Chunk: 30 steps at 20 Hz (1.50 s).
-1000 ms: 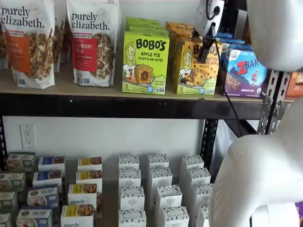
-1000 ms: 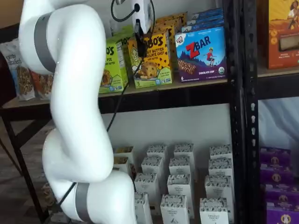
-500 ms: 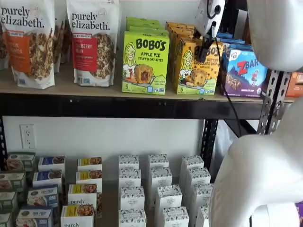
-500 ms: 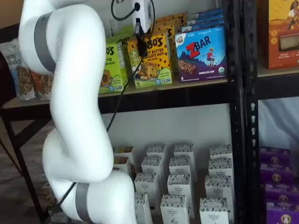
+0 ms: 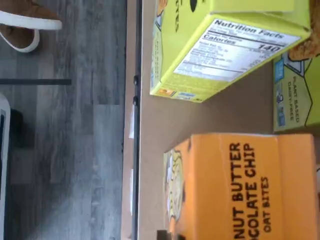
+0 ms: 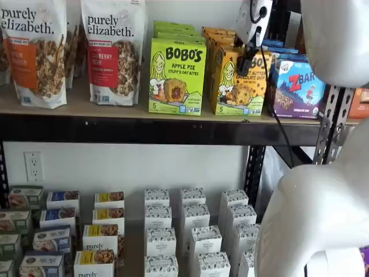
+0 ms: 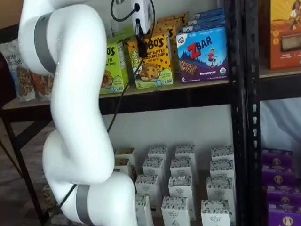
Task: Pick up the orange box on the top shelf, the fifth box from the left
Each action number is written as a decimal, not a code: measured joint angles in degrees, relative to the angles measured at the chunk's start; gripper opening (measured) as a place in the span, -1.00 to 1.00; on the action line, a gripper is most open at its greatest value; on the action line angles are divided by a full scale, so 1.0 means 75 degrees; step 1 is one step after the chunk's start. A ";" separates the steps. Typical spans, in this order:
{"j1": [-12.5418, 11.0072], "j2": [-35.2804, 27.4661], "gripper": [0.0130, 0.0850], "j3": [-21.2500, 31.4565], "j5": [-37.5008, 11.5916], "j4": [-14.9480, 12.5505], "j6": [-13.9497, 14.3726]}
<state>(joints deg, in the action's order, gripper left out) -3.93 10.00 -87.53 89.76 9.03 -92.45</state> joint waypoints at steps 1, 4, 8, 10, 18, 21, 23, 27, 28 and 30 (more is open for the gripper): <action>0.0002 0.0015 0.00 0.0023 -0.0034 0.0016 0.0003; 0.0014 0.0035 -0.11 0.0046 -0.0075 0.0051 0.0019; 0.0075 0.0024 -0.33 0.0048 -0.0100 0.0068 0.0077; 0.0121 0.0009 -0.44 0.0045 -0.0108 0.0053 0.0120; 0.0252 -0.0087 -0.67 -0.0054 -0.0016 -0.0046 0.0240; 0.0286 -0.0078 -0.67 -0.0046 -0.0030 -0.0081 0.0269; 0.0283 -0.0049 -0.67 -0.0033 -0.0031 -0.0046 0.0273; 0.0301 -0.0012 -0.67 -0.0093 0.0079 -0.0059 0.0304; 0.0304 -0.0005 -0.67 -0.0118 0.0128 -0.0076 0.0310; 0.0325 0.0032 -0.67 -0.0135 0.0209 -0.0150 0.0325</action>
<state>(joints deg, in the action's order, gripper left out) -1.49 10.24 -88.54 91.32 7.91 -90.01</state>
